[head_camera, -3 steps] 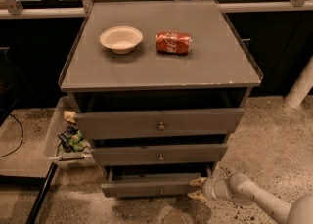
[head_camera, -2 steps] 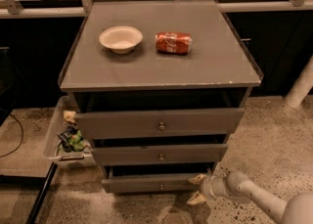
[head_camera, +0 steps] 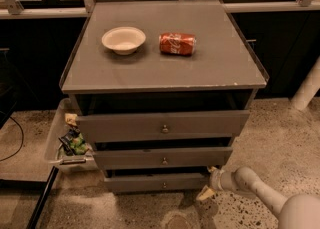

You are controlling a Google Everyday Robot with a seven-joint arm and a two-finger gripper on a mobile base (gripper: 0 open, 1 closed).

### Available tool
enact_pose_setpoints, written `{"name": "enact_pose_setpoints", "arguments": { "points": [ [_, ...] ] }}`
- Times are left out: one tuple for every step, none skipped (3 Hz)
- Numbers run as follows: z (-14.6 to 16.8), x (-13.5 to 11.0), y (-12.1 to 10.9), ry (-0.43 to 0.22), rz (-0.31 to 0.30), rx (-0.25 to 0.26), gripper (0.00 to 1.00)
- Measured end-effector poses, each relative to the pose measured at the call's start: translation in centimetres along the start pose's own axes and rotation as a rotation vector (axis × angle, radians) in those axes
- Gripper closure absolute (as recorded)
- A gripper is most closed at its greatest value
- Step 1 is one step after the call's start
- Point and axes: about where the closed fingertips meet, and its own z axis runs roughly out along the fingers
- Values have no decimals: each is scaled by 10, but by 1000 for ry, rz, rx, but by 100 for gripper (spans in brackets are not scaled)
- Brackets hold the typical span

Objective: Close bottom drawer

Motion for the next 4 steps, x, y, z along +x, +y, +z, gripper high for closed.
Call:
{"name": "enact_pose_setpoints", "arguments": {
  "points": [
    [0, -1, 3, -4, 2, -8, 0],
    [-12, -2, 21, -6, 7, -46, 0],
    [-56, -4, 56, 9, 26, -128, 0],
    [-107, -17, 76, -7, 25, -182, 0]
  ]
}}
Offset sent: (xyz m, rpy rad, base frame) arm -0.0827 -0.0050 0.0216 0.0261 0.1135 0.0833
